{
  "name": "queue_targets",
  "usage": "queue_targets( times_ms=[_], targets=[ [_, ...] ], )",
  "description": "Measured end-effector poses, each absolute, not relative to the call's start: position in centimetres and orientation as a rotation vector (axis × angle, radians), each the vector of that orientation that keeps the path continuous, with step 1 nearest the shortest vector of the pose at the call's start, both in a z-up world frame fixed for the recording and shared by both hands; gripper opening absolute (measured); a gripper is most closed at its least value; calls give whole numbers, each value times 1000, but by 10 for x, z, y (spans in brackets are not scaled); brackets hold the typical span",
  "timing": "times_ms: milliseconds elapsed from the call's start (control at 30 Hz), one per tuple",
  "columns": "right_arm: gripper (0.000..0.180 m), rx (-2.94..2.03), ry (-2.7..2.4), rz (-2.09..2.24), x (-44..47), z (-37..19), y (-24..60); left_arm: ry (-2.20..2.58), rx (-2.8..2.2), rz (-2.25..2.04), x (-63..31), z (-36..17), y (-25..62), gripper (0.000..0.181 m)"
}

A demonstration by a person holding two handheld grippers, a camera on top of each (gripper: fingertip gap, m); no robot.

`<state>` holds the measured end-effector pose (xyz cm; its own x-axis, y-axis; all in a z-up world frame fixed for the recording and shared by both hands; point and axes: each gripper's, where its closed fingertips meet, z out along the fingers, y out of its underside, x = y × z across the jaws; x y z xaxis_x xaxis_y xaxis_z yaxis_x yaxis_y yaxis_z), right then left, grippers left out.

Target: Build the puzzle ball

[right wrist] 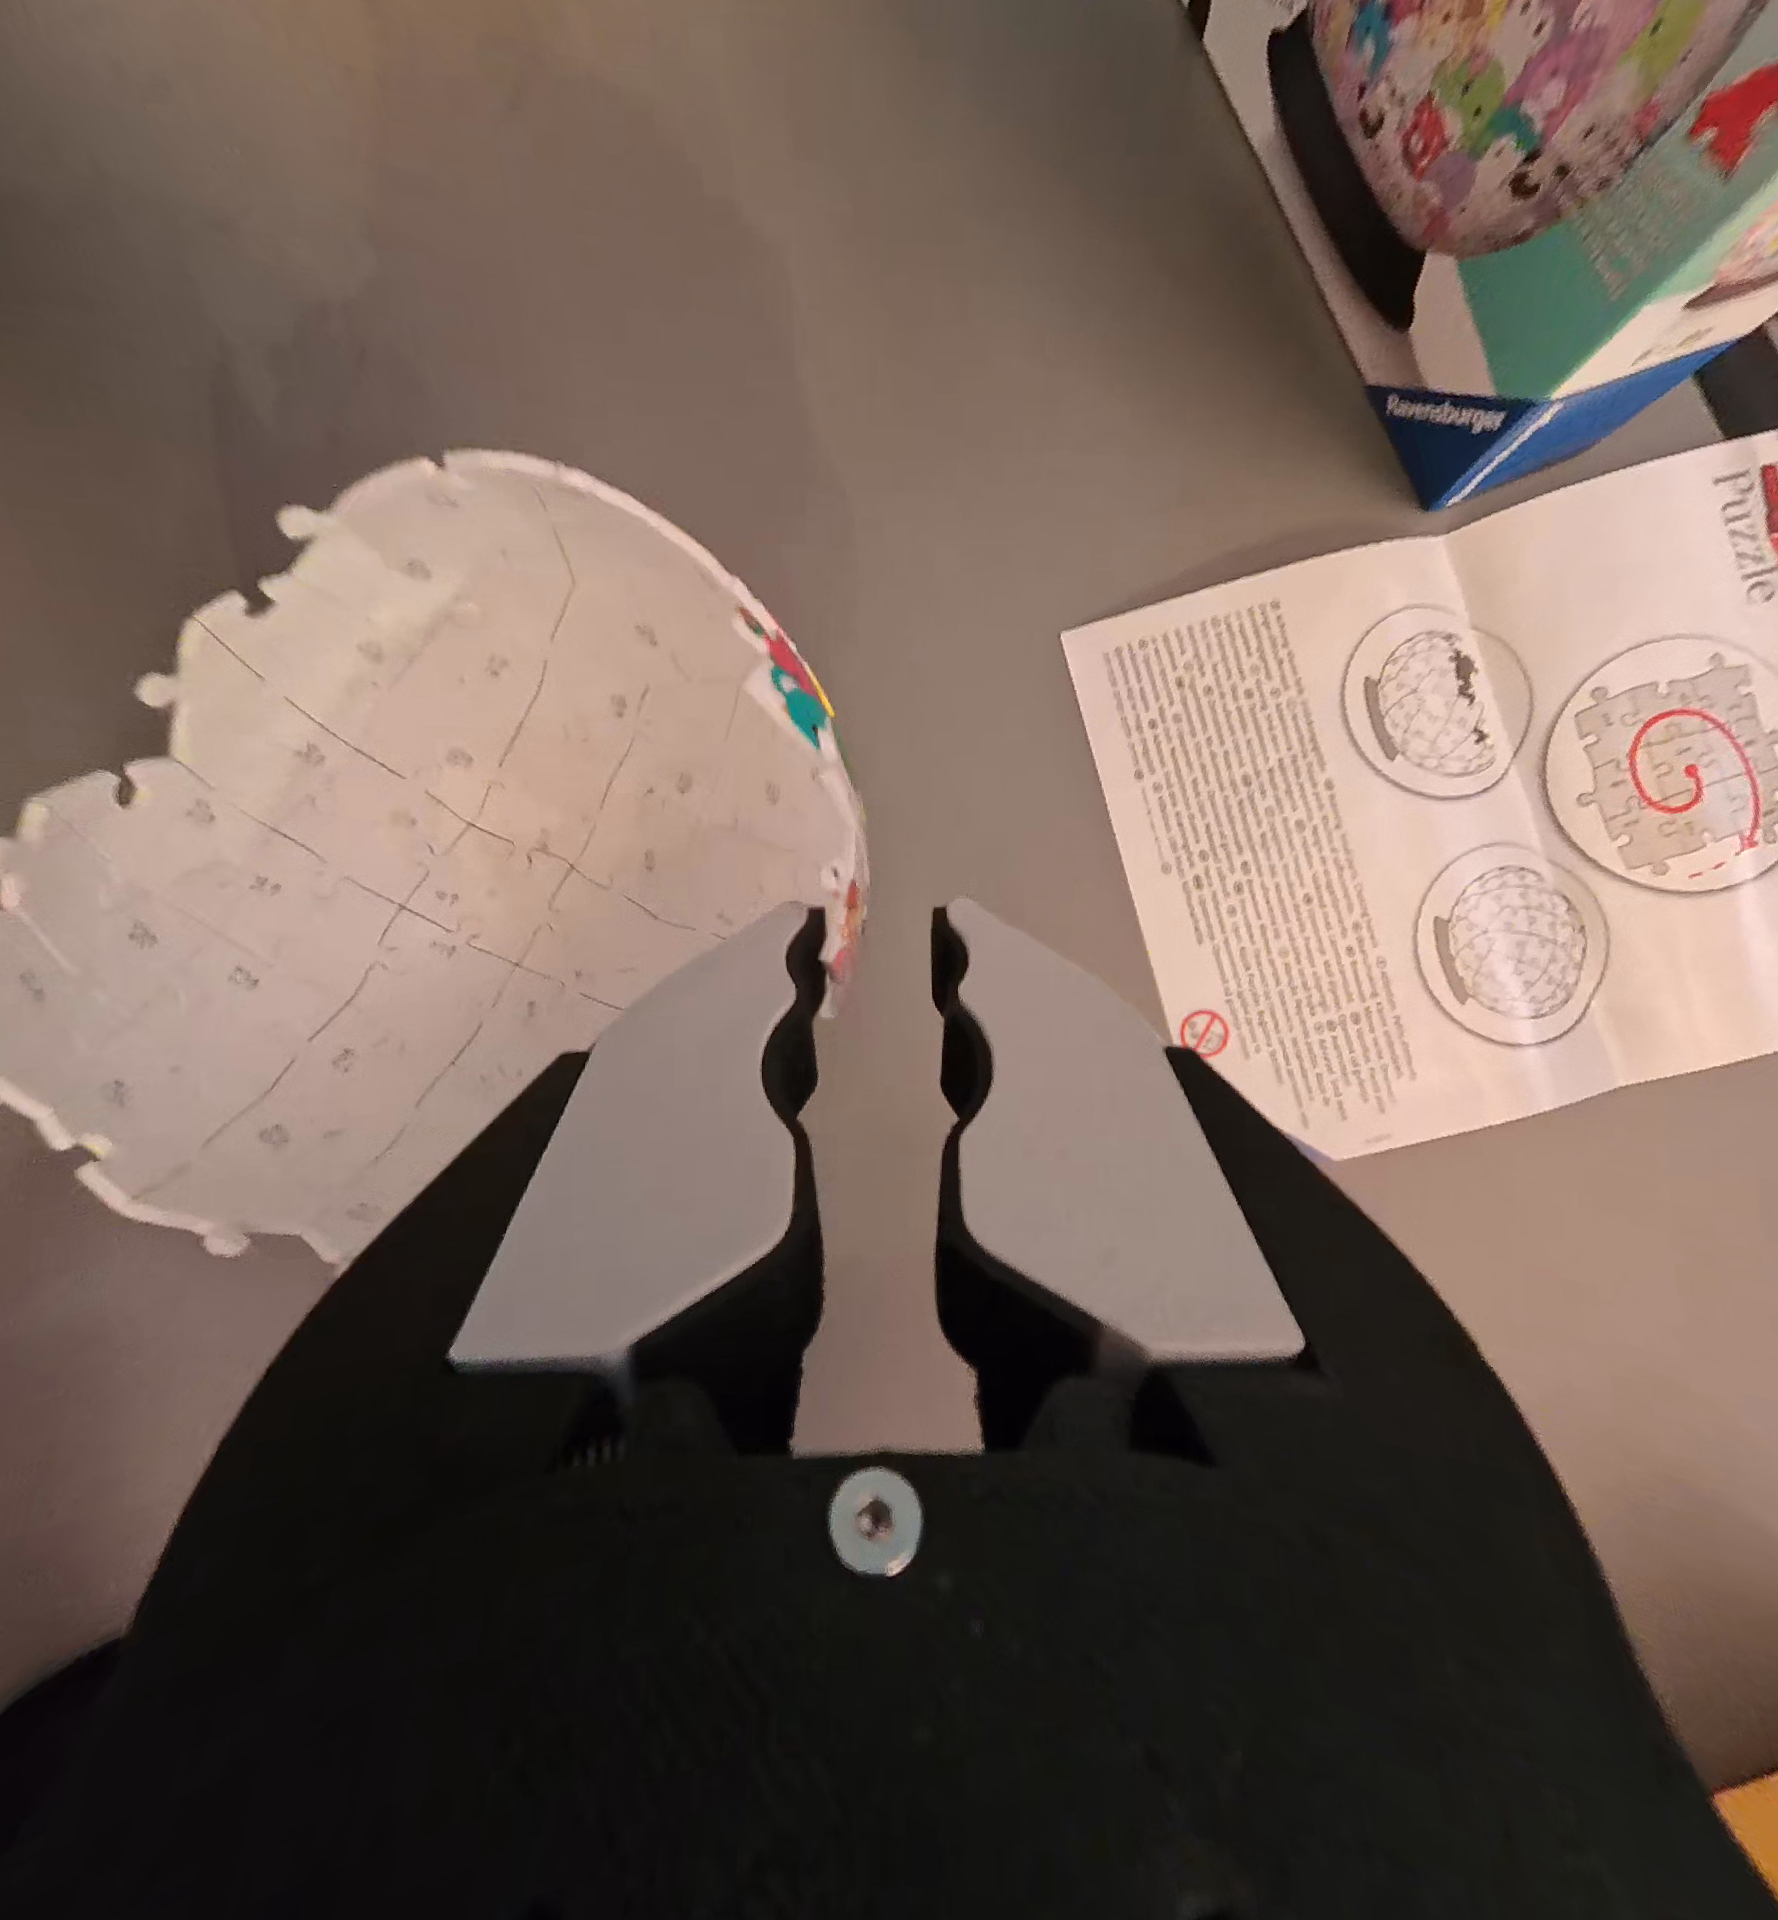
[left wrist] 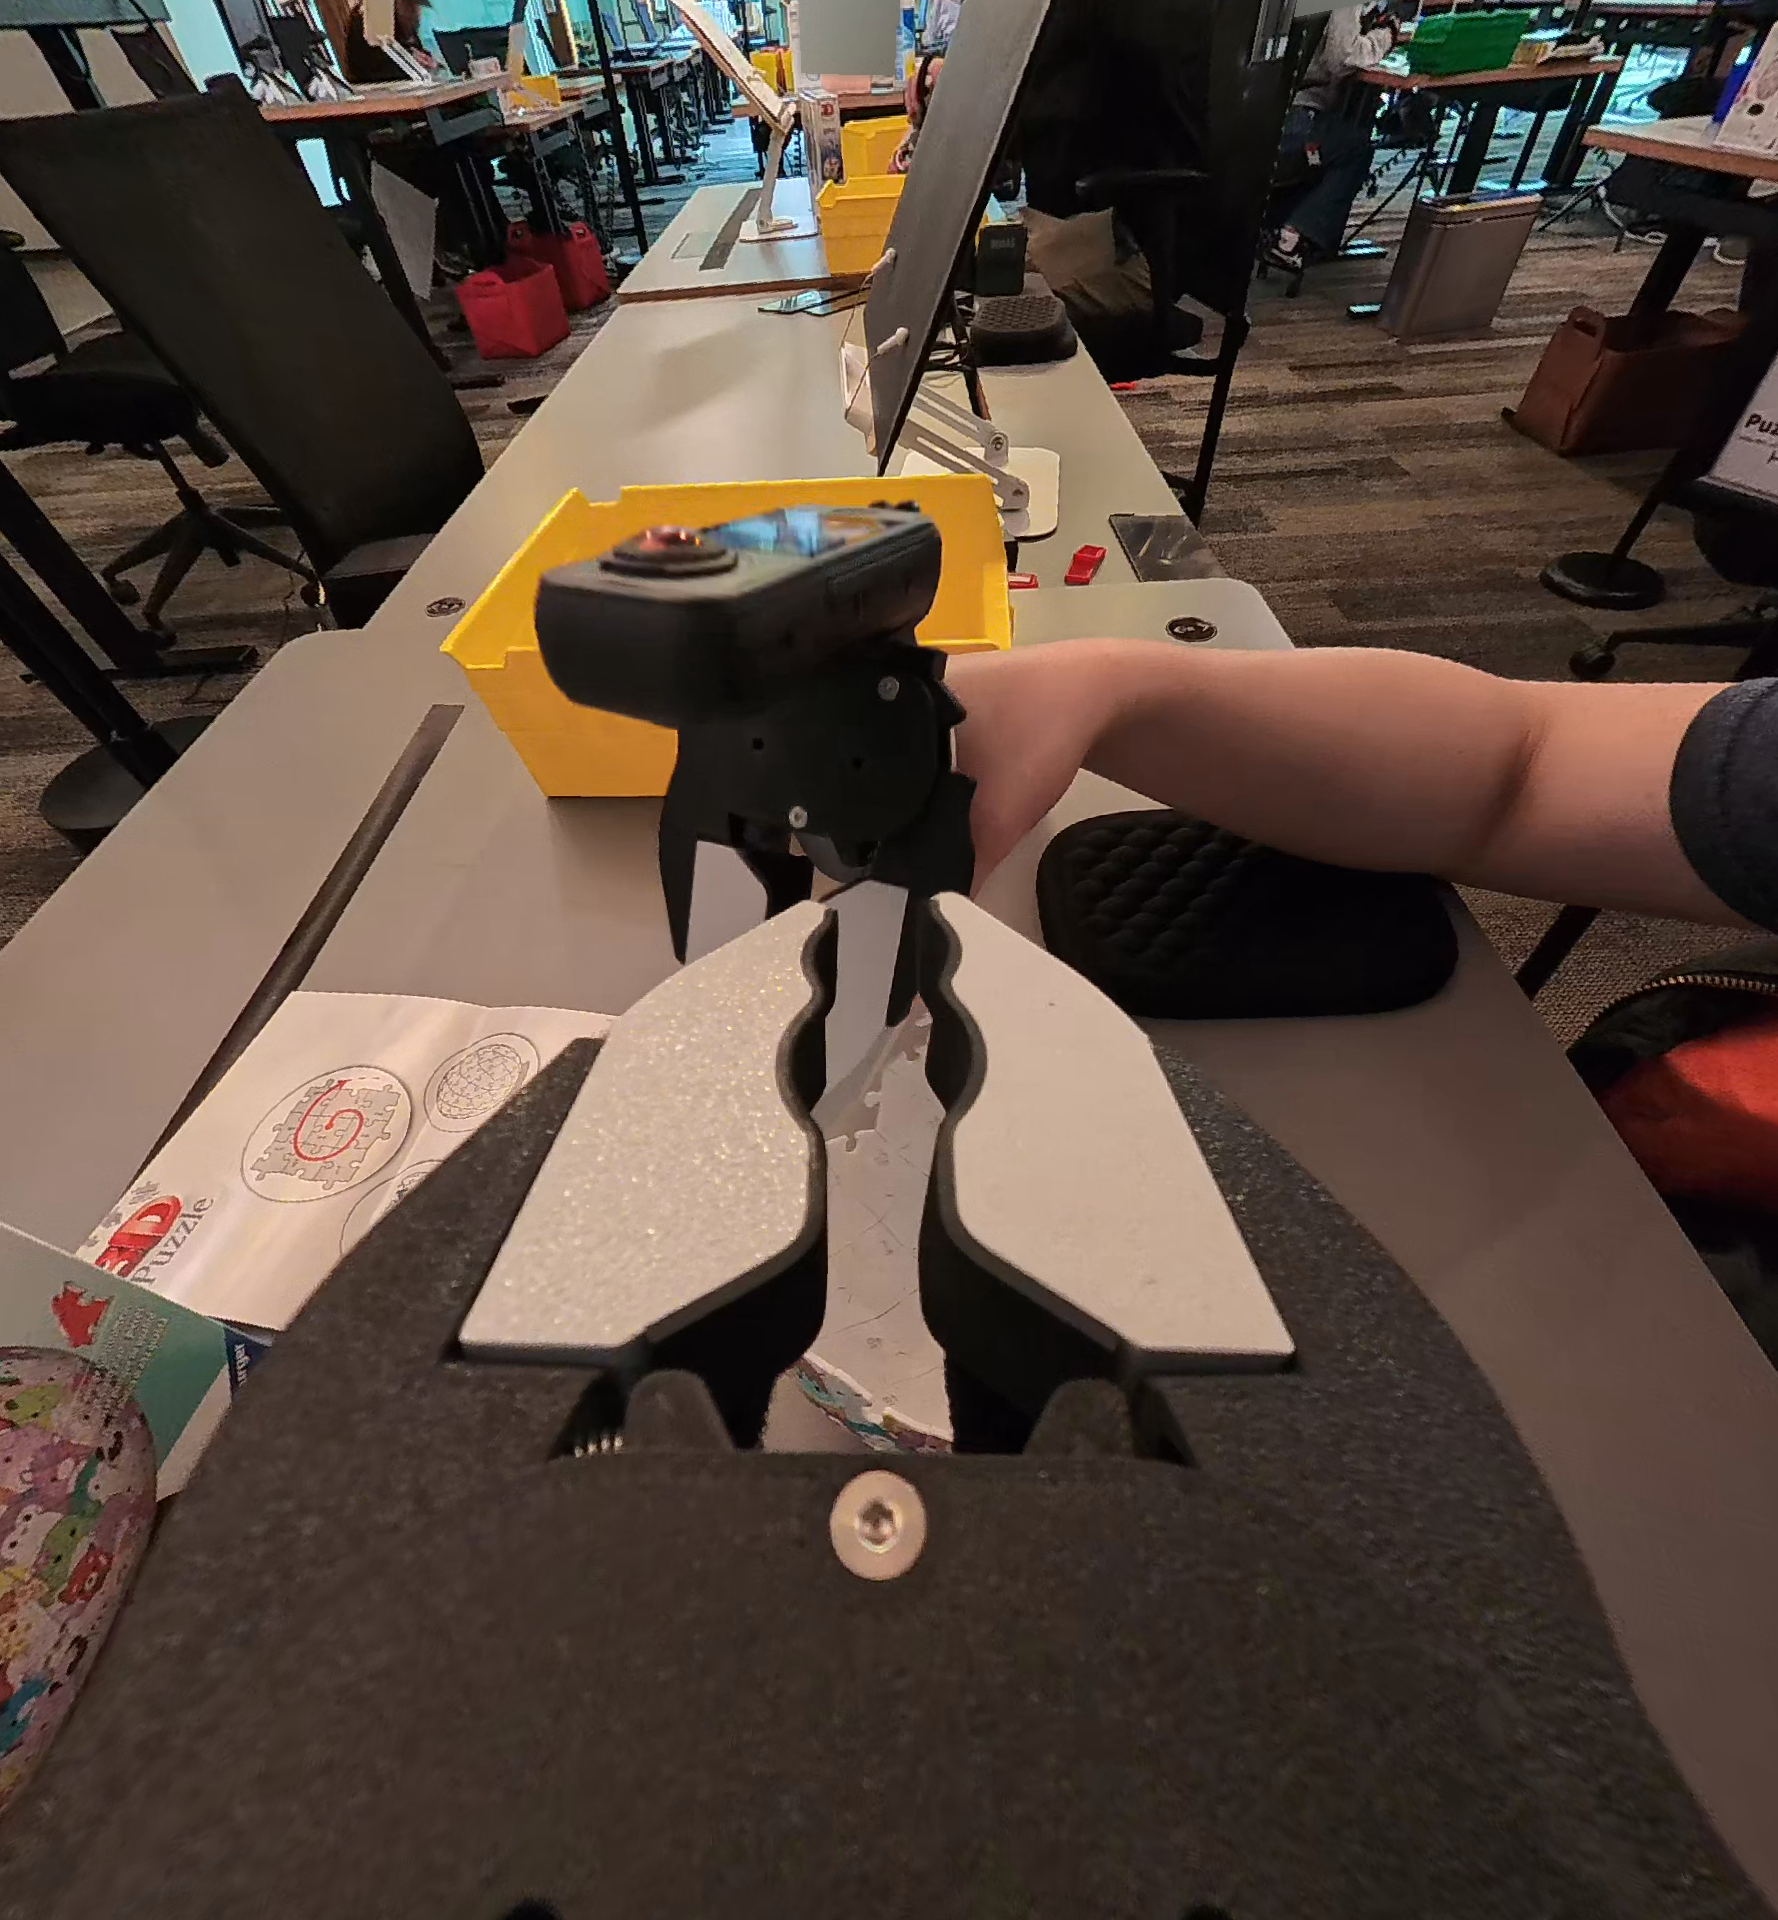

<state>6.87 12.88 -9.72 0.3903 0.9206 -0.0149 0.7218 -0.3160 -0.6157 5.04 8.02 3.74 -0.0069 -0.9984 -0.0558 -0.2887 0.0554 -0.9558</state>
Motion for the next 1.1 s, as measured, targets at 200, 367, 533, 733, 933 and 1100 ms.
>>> queue_targets(
  times_ms=[200,367,533,733,933,1100],
  targets=[
    [6,-2161,-1440,516,67,-106,125,1442,-1381,-1013,51,37,81,14],
    [4,-2158,-1420,521,65,-105,126,1440,-1381,-1015,51,37,81,14],
    [3,-2193,-1406,511,67,-106,125,1432,-1378,-1025,50,39,80,14],
    [5,-2152,-1403,536,65,-102,126,1434,-1379,-1025,51,38,80,14],
    [8,-2145,-1393,548,63,-103,129,1437,-1383,-1025,52,37,80,14],
    [4,-2152,-1397,507,65,-103,129,1436,-1385,-1026,52,36,80,14]
  ],
)
